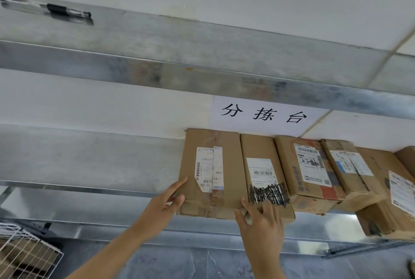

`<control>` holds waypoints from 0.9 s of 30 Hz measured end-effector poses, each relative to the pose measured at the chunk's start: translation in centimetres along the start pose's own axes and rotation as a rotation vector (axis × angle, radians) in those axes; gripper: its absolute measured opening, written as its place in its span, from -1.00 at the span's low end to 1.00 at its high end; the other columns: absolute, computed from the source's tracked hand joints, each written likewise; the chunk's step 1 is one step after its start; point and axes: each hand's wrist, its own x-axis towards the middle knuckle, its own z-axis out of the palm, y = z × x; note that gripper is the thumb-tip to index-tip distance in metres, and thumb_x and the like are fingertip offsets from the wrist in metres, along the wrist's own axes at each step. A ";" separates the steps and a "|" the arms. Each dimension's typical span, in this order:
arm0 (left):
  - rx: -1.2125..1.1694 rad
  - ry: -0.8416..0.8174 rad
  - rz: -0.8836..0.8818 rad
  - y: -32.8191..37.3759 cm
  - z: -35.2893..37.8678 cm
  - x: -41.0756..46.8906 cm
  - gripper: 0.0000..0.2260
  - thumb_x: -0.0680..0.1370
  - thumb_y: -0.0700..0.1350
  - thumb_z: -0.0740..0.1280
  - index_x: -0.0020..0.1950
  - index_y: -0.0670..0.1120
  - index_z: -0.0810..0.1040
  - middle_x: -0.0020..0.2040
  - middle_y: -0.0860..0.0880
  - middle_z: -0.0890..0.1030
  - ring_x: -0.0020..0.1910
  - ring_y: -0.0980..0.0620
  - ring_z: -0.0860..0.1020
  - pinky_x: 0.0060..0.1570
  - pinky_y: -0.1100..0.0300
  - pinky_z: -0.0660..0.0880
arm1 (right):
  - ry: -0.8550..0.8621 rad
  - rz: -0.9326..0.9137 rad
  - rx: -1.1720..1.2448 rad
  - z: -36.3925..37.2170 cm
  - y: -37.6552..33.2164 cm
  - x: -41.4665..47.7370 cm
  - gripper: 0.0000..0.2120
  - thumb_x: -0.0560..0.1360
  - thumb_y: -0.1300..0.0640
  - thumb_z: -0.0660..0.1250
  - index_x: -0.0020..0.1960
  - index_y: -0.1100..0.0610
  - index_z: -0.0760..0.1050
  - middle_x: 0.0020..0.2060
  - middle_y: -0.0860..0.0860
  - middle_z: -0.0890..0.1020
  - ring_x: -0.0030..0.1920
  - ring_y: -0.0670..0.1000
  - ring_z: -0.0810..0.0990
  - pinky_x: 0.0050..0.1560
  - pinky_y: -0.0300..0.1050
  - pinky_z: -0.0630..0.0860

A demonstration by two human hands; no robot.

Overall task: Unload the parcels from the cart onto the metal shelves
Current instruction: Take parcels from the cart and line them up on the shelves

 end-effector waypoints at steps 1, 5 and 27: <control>-0.002 0.002 -0.003 0.0 -0.1 0.1 -0.62 0.60 0.05 0.17 0.39 0.32 0.23 0.30 0.22 0.42 0.17 0.24 0.49 -0.01 0.57 0.39 | -0.019 -0.008 -0.004 -0.1 0.1 0.3 -0.72 0.16 0.12 0.62 -0.14 0.10 0.72 -0.36 0.03 0.46 -0.38 0.11 0.50 -0.38 -0.07 0.43; -0.016 0.013 -0.007 -0.1 0.0 0.4 -0.65 0.60 0.03 0.19 0.34 0.34 0.28 0.30 0.25 0.41 0.21 0.28 0.44 0.01 0.56 0.39 | -0.117 -0.007 0.060 -0.3 0.7 1.3 -0.60 0.03 0.13 0.70 -0.16 0.06 0.71 -0.36 0.00 0.43 -0.38 0.11 0.49 -0.32 -0.07 0.39; 0.539 0.752 -0.531 -1.5 -3.3 -13.4 -0.23 0.36 0.22 0.42 0.48 0.04 0.19 0.45 -0.08 0.27 0.40 -0.19 0.24 0.32 -0.12 0.28 | -0.637 -0.613 0.088 -1.4 -5.2 9.6 -0.51 0.48 -0.25 0.24 0.31 -0.02 0.45 0.29 0.02 0.46 0.28 0.14 0.37 0.22 0.06 0.33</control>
